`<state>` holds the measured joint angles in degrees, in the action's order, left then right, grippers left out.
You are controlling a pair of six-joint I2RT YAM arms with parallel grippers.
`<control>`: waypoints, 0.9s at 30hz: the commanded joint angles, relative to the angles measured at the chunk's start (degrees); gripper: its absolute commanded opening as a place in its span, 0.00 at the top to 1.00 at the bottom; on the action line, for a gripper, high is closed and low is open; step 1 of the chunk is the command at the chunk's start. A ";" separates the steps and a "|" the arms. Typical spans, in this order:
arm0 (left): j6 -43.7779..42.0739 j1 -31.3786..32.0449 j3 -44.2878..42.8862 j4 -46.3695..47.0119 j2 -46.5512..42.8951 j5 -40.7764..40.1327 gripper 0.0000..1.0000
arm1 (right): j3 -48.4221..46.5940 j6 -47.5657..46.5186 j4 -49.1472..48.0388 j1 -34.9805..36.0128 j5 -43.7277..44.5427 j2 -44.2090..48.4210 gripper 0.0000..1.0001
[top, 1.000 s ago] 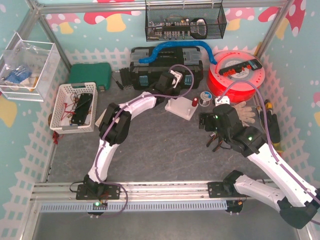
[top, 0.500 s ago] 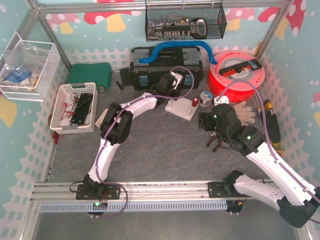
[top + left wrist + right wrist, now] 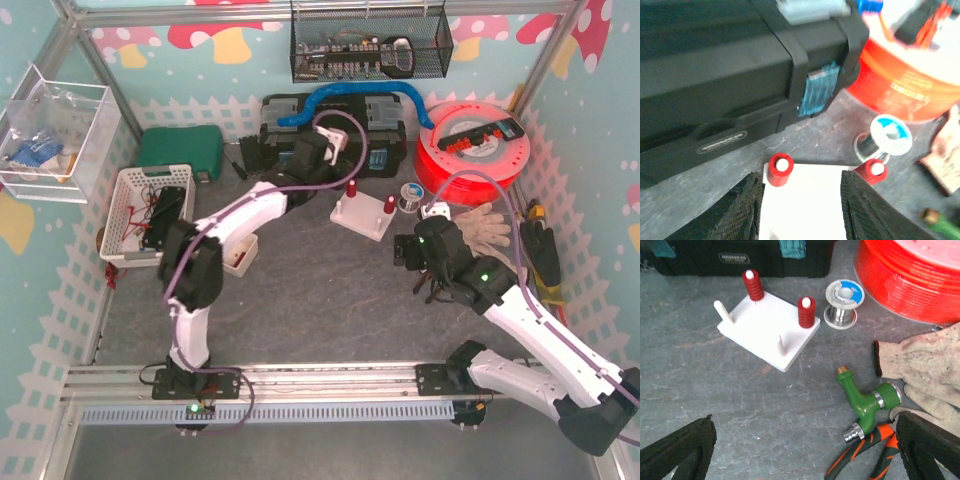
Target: Install the large spring
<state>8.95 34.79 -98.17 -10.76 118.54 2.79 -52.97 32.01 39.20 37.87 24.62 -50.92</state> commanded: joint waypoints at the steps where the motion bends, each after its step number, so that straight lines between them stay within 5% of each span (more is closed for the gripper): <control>1: 9.31 -2.52 6.23 -3.72 -12.31 -2.32 0.55 | 3.16 1.21 -1.64 -0.20 0.50 -0.31 0.03; 14: 42.41 -17.78 26.91 -30.70 -34.69 -9.51 0.61 | 6.91 -1.96 -7.82 -0.32 -2.46 -3.52 0.02; 27: 57.15 -24.80 30.35 -45.37 -34.30 -10.60 0.75 | 13.54 -4.12 -12.83 -0.49 -3.38 -1.11 0.02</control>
<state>60.01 10.87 -66.30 -49.30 82.72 -5.93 -40.99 30.00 28.60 37.82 20.93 -53.60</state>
